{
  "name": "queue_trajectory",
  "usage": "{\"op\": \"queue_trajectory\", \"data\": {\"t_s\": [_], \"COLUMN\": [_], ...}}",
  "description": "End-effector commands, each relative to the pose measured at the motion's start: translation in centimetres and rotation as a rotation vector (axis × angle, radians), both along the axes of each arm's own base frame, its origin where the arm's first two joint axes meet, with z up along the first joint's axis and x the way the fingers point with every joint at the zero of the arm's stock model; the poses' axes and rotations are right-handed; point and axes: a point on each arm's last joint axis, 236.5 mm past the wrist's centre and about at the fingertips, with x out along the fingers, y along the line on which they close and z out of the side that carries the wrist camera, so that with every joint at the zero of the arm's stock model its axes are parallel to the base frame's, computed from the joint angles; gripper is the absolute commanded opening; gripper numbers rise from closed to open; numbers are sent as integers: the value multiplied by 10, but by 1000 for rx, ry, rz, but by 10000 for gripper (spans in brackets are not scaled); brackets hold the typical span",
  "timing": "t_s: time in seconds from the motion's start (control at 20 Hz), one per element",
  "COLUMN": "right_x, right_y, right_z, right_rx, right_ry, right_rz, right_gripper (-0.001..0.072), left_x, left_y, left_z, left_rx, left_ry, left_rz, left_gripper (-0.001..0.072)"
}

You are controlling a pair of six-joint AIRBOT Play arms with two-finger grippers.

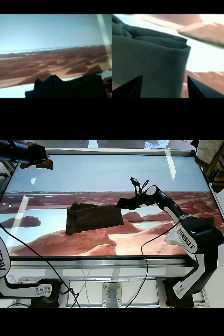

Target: Fold the shirts.

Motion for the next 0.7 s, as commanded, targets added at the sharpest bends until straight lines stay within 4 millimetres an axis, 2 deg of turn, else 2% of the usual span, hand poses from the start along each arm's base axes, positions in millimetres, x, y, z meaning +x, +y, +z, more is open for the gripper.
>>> {"op": "queue_trajectory", "data": {"t_s": [0.0,0.15,0.25,0.3,0.35,0.4,0.45,0.5,0.6,0.65], "right_x": [-13,-16,-13,-12,-12,-12,-8,0,18,25], "right_y": [2,31,58,68,76,84,85,78,47,23], "right_z": [-35,-44,-34,-27,-18,-5,8,19,52,76], "right_rx": [0,148,286,340,383,425,461,472,461,431], "right_ry": [107,184,192,190,176,144,111,90,10,-43], "right_rz": [0,-34,-44,-50,-39,-10,-2,-21,-46,-57], "right_gripper": [607,607,606,578,384,85,32,32,31,31], "left_x": [-1,0,1,1,0,0,-1,-1,-2,-3], "left_y": [-4,-4,-4,-4,-4,-4,-4,-4,-4,-5], "left_z": [2,2,3,3,3,2,2,2,1,0], "left_rx": [-19,-17,-19,-19,-19,-18,-17,-18,-18,-17], "left_ry": [-1,-3,-9,-10,-9,-5,-2,-2,4,9], "left_rz": [-10,-9,-8,-7,-8,-9,-10,-10,-12,-13], "left_gripper": [8,8,9,8,8,8,8,8,8,8]}}
